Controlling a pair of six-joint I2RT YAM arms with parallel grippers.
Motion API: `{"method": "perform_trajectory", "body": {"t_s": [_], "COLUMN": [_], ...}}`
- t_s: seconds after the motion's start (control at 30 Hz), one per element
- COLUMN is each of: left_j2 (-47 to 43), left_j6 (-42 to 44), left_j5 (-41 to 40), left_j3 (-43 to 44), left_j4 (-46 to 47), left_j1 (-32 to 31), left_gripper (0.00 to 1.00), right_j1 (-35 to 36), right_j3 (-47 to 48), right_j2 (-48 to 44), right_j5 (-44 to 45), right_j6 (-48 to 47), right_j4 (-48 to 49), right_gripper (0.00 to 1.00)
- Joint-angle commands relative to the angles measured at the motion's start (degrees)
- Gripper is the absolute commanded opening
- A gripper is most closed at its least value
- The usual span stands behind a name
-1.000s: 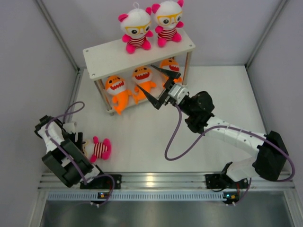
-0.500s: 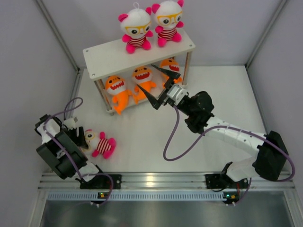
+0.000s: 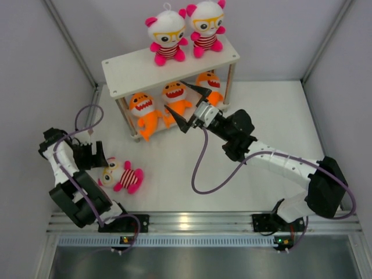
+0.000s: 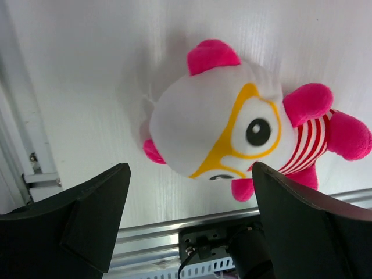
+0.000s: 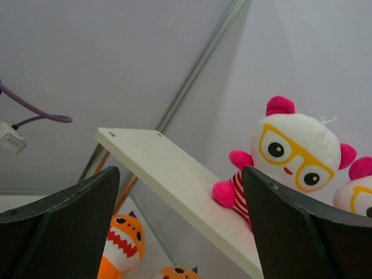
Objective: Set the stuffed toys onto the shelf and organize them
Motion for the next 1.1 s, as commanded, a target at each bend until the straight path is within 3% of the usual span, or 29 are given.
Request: {"method": "perform_trajectory", "body": {"t_s": [0.0,0.2,0.3,0.33,0.37,0.63,0.9,1.07], "left_j2": [3.46,11.46,10.95,10.25,8.41,-6.18,-23.06,-25.00], "left_j6": [-0.84,-1.72,-0.67,-0.32,0.12,10.03,17.00,18.75], "left_j5": [-1.03,-7.63,-5.54,-3.35,-2.03,7.48,16.34,21.44], "left_j3": [-0.37,-2.04,-2.74,-2.74,-2.66,-3.71,-3.28,-0.21], "left_j4": [-1.50,-0.44,-0.35,-0.35,-0.27,-0.62,-0.71,-4.74], "left_j1": [-3.67,-6.32,-6.40,-6.58,-6.84,-8.51,-11.06,-11.68], "left_gripper": [0.91,0.72,0.39,0.08,0.00,0.00,0.00,0.00], "right_j1": [0.68,0.77,0.77,0.77,0.77,0.85,4.71,10.42], "right_j3": [3.15,3.07,2.98,2.98,2.89,3.33,11.40,10.63], "right_j2": [0.49,0.58,0.58,0.58,0.58,-0.13,2.06,2.95], "right_j5": [-0.09,0.35,0.44,0.70,0.70,0.53,-4.64,-4.74], "right_j6": [-0.52,0.09,0.00,0.09,0.27,6.23,23.45,28.90], "right_j4": [0.77,0.85,0.85,0.85,0.94,-0.55,-20.19,-24.11], "right_gripper": [0.87,0.88,0.88,0.88,0.88,0.86,0.71,0.75]}}
